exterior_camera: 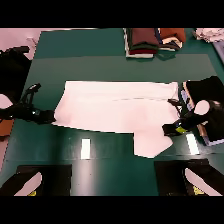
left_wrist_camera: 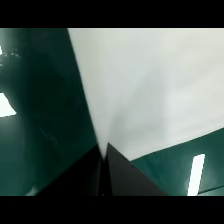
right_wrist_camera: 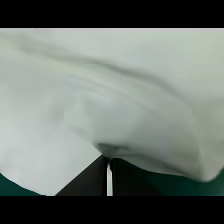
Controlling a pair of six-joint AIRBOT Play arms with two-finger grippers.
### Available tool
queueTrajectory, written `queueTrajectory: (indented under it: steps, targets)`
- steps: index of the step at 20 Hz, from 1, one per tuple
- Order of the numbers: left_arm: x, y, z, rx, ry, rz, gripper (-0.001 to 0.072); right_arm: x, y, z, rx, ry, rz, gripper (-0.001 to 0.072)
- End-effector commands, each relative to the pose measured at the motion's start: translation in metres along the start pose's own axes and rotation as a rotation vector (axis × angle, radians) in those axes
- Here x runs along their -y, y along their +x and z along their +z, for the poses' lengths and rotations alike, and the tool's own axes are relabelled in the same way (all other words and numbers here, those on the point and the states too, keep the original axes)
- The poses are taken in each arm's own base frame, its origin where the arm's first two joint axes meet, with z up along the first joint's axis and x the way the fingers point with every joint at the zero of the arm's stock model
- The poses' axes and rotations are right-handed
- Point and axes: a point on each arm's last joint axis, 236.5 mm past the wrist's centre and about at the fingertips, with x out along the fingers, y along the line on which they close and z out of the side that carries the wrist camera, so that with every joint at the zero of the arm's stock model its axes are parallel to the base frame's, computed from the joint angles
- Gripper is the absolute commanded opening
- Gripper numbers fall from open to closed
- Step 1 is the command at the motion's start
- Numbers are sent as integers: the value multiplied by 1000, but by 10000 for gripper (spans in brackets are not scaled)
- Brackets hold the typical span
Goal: Fold the shirts.
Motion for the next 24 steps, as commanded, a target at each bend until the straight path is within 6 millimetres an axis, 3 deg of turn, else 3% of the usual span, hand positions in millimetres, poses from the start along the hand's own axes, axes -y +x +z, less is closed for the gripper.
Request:
queueTrajectory:
  steps: [1,4,6,8,12,17,21,24]
  targets:
    - [-6,-28,-27,-24,16,73,22,1,-46,-11,51,-81,-81,20]
    - [9,-47,-58,-79,9,40,22,-5,-77,-14,156,-97,-89,19]
    - [14,-54,-61,-59,-9,35,22,-8,-92,-7,224,-106,-90,19]
    - [13,-53,-54,-31,-14,38,22,-10,-102,13,277,-109,-90,19]
    - [1,-38,-7,95,-34,55,22,-14,-113,83,339,-104,-88,19]
    - [-24,7,45,118,-88,77,22,-13,-109,170,342,-95,-91,19]
    - [-28,21,104,193,-122,48,22,-15,-111,221,357,-95,-88,19]
    - [-29,35,130,196,-145,23,23,-14,-105,241,330,-95,-86,20]
